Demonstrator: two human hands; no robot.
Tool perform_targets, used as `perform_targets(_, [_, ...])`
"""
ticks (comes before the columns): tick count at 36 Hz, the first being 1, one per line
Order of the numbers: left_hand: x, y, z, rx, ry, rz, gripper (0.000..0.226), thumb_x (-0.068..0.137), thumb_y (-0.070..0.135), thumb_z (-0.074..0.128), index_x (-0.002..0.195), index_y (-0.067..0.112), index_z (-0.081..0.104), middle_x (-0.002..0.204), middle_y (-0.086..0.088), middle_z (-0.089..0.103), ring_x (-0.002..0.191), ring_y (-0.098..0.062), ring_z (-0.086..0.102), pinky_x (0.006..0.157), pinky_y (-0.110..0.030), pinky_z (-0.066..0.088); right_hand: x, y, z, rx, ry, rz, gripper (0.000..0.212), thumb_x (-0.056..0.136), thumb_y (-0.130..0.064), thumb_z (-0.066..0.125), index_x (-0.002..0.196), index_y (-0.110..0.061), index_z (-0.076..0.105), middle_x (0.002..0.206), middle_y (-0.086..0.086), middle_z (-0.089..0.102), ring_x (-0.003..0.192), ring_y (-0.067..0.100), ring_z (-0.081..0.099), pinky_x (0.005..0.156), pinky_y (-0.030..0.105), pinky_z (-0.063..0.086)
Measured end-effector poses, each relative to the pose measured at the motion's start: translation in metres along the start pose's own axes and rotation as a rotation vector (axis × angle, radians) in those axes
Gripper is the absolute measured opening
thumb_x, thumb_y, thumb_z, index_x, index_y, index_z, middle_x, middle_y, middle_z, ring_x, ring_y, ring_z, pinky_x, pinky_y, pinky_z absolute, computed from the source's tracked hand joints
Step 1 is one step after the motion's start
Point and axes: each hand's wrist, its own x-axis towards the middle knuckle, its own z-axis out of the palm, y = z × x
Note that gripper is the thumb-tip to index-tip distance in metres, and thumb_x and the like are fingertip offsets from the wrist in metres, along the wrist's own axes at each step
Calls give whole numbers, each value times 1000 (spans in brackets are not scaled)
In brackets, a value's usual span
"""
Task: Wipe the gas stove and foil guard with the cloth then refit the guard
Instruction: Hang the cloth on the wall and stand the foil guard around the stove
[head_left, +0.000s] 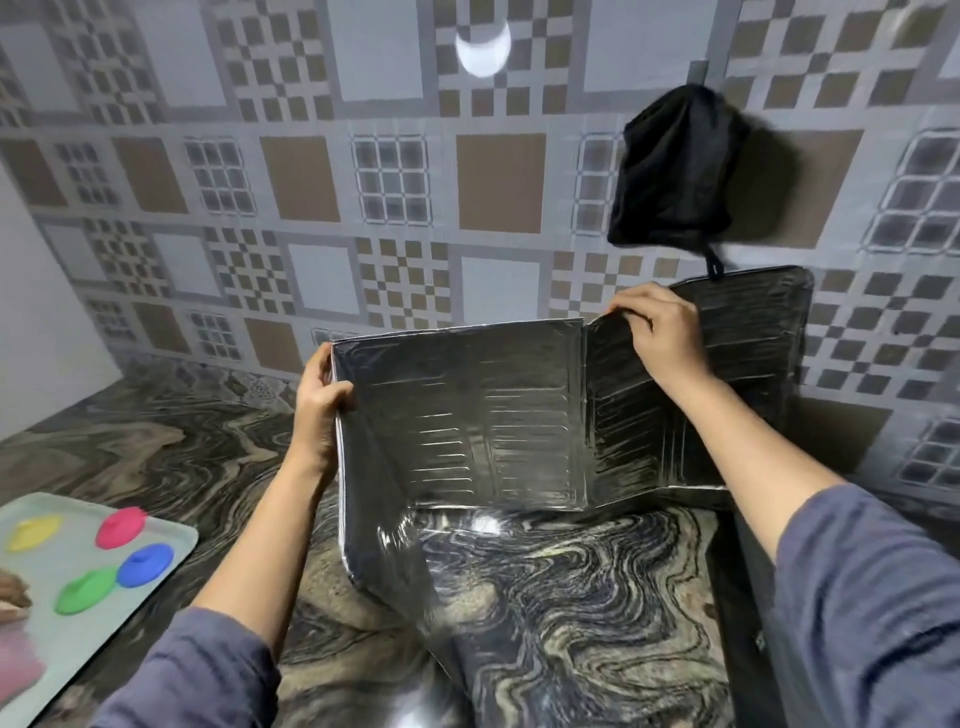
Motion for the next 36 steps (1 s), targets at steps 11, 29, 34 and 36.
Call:
perform_targets(11, [-23, 9, 39, -93, -146, -11, 62, 57, 6, 39, 118, 9, 49, 91, -1, 55, 58, 7, 59, 50, -4, 42, -37, 36, -23, -55, -91, 175, 21, 82, 14, 54, 92, 5, 70, 91, 19, 66, 85, 25, 59, 79, 0, 34])
perform_targets(29, [-31, 2, 149, -171, -366, -122, 82, 53, 8, 49, 134, -2, 39, 125, -25, 52, 99, -21, 59, 68, -21, 54, -61, 42, -52, -143, -202, 264, 44, 85, 7, 41, 124, -7, 56, 125, 9, 54, 120, 23, 45, 109, 30, 30])
perform_targets(34, [-32, 1, 168, -181, -356, -169, 80, 56, 5, 44, 135, 3, 40, 127, -21, 53, 99, -27, 53, 74, -31, 48, -66, 49, -45, -128, -173, 237, 37, 86, 2, 53, 122, -8, 59, 120, 7, 56, 114, 23, 50, 106, 30, 36])
perform_targets(36, [-33, 2, 177, -183, -384, -153, 77, 55, 4, 43, 132, 1, 42, 119, -18, 56, 98, -28, 52, 74, -31, 47, -64, 58, -50, -139, -155, 261, 37, 86, 4, 53, 120, -8, 61, 117, 8, 57, 111, 23, 52, 101, 25, 37])
